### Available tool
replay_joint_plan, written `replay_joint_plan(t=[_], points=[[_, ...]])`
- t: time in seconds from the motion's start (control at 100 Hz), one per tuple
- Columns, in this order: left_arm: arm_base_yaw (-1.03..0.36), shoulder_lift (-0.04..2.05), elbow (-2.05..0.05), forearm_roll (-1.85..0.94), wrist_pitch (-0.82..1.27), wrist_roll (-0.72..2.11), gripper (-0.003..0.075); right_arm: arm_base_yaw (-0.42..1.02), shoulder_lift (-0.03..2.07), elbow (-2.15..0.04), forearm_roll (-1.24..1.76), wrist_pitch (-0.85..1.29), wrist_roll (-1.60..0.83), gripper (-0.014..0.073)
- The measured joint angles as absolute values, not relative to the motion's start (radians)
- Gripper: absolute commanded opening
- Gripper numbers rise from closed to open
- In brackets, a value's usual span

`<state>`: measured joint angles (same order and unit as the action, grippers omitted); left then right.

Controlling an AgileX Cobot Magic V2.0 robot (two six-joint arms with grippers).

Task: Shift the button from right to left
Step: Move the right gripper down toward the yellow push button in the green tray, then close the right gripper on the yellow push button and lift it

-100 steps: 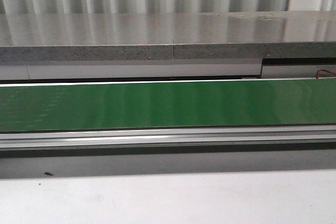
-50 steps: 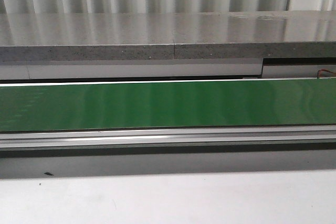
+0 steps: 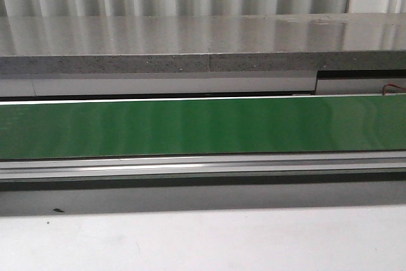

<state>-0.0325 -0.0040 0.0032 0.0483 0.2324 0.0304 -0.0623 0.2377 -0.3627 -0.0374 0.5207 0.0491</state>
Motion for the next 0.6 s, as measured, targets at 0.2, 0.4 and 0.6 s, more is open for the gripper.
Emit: replay_joint_plan(t=[0.2, 0.4, 0.6], points=[[-0.033, -0.004, 0.003, 0.048, 0.232, 0.030, -0.0020, -0.062, 0.438, -0.506, -0.037, 0.616, 0.049, -0.0060], [-0.033, -0.004, 0.003, 0.048, 0.232, 0.030, -0.0021, -0.062, 0.620, -0.593, -0.029, 0.715, 0.049, -0.0060], [-0.033, -0.004, 0.003, 0.048, 0.232, 0.030, -0.0020, -0.062, 0.793, -0.675, -0.026, 0.808, 0.049, 0.0016]])
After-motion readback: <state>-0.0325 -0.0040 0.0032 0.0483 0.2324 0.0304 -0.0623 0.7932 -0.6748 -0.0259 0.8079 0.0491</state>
